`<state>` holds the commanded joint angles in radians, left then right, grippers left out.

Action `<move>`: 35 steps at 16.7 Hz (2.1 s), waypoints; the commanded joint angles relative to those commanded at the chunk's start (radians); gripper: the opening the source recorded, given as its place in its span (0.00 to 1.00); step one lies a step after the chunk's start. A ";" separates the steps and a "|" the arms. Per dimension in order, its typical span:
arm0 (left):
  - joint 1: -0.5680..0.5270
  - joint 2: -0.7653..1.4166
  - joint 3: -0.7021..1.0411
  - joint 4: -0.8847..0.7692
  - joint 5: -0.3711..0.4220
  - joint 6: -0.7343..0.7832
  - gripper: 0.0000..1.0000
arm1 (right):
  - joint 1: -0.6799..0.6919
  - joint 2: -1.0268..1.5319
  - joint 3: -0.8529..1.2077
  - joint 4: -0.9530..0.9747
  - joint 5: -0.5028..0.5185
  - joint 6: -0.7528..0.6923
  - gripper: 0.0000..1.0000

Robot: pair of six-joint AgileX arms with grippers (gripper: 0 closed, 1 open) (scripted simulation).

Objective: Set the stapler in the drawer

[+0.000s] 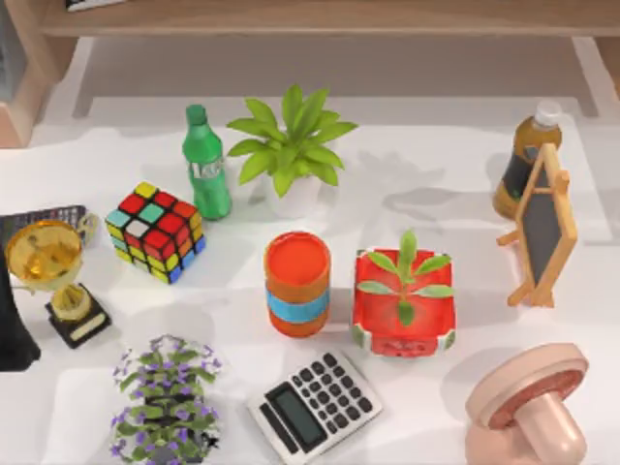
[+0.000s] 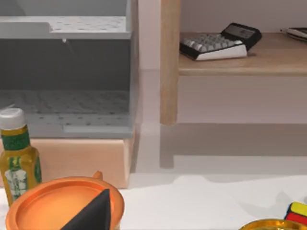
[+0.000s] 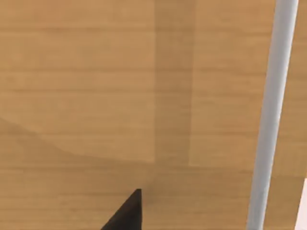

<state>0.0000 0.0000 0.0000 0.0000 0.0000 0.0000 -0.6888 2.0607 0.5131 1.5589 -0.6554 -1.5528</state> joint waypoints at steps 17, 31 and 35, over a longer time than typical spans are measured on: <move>0.000 0.000 0.000 0.000 0.000 0.000 1.00 | -0.002 0.002 -0.001 -0.002 0.001 0.002 0.00; 0.000 0.000 0.000 0.000 0.000 0.000 1.00 | 0.114 0.084 0.218 -0.145 0.119 0.001 0.00; 0.000 0.000 0.000 0.000 0.000 0.000 1.00 | 0.150 0.134 0.332 -0.208 0.158 0.000 0.00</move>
<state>0.0000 0.0000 0.0000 0.0000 0.0000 0.0000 -0.5391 2.1949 0.8451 1.3512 -0.4971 -1.5527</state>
